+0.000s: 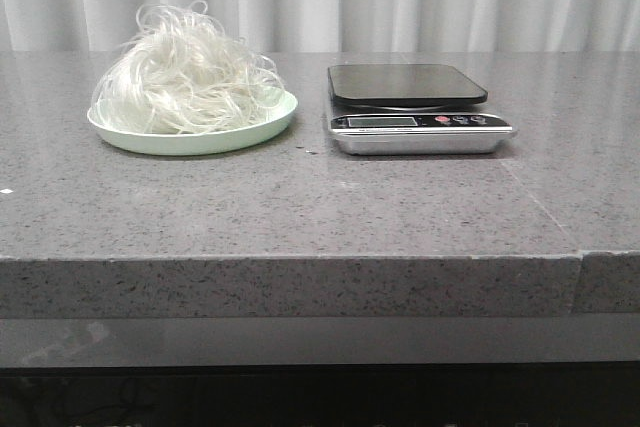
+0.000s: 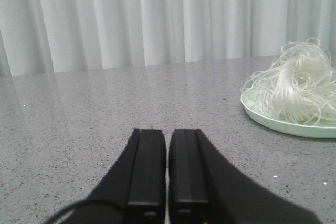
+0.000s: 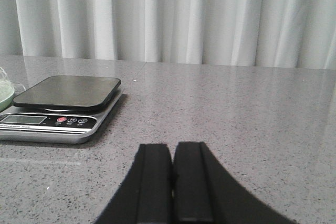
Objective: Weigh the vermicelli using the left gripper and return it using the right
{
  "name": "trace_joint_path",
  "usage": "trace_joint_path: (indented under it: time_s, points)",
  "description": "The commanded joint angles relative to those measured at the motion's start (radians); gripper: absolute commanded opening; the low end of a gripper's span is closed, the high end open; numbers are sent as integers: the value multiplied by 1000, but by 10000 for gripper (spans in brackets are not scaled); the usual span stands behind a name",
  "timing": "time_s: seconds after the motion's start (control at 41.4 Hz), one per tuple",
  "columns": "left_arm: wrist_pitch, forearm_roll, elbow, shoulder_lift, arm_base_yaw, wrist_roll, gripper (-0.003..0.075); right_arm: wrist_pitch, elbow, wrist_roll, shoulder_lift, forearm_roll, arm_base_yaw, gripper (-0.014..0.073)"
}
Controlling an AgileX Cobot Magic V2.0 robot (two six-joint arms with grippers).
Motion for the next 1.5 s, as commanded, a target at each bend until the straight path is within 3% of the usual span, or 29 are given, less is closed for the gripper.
trace_joint_path:
  time_s: [0.0, 0.628, 0.87, 1.088, 1.475]
  points:
    - [-78, -9, 6, -19, 1, -1, 145, -89, -8, -9, -14, 1, -6, 142]
    - [-78, -9, 6, -19, 1, -1, 145, -134, -9, -9, -14, 1, -6, 142]
    - [-174, -47, -28, -19, 1, -1, 145, -102, -88, -8, -14, 1, -5, 142]
    - [-136, -51, -225, -8, 1, -1, 145, 114, -336, -8, 36, 1, -5, 142]
    - [250, -51, -702, 245, 1, -1, 145, 360, -714, -8, 345, 1, -5, 142]
